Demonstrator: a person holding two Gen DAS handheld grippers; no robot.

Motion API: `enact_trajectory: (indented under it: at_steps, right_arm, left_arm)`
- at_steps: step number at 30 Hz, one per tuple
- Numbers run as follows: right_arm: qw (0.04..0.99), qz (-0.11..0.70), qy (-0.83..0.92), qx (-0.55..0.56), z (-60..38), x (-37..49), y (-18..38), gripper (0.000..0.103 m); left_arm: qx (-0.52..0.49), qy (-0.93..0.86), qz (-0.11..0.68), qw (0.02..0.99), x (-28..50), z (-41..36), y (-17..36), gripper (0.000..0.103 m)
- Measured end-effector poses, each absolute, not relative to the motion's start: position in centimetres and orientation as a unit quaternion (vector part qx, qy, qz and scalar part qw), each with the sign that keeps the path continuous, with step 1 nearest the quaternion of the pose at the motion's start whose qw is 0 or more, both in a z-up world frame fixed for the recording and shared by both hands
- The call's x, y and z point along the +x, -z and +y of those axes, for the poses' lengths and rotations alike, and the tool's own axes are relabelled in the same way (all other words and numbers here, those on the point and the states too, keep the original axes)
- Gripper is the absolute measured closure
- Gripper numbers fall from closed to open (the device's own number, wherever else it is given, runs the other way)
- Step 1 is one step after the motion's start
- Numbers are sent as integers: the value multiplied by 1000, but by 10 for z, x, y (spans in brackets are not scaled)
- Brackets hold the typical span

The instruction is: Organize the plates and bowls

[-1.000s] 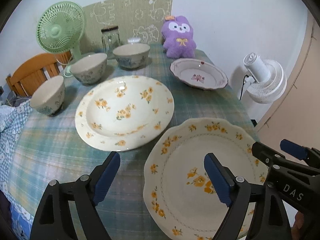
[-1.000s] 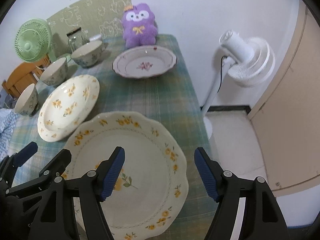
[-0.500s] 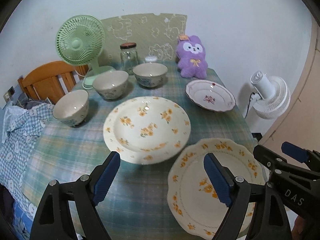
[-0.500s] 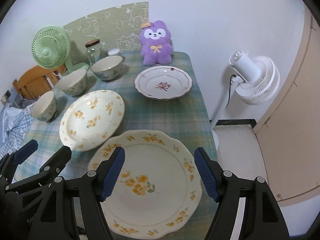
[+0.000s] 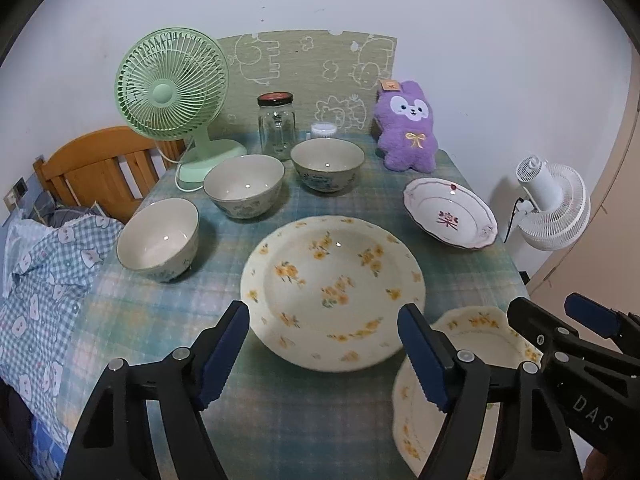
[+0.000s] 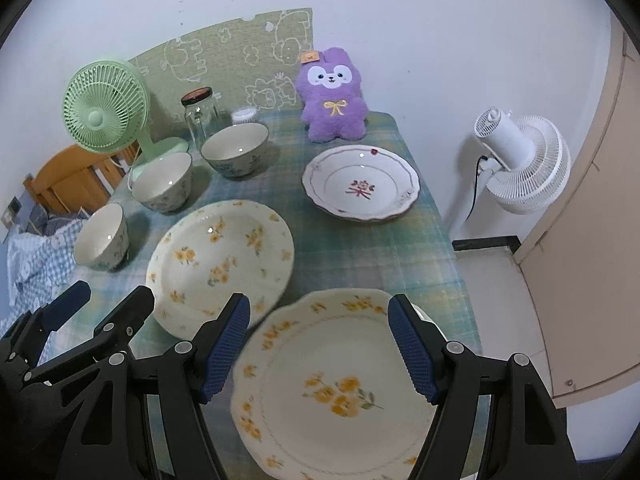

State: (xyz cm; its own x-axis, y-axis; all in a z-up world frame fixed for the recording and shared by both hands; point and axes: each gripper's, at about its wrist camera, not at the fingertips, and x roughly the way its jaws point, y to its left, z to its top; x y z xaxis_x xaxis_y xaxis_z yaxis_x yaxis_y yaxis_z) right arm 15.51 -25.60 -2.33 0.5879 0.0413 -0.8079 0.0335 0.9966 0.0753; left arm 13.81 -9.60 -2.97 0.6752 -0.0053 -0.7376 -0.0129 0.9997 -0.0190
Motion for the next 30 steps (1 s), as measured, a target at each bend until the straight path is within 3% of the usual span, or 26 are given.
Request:
enact_trajectory:
  at_steps: [5, 30]
  right_arm:
    - [893, 449, 4, 39, -238, 170, 24, 29]
    - [884, 467, 11, 33, -191, 252, 86, 36]
  left_arm:
    - [1, 3, 401, 916, 155, -86, 32, 32]
    - [-13, -13, 431, 902, 230, -43, 94, 38]
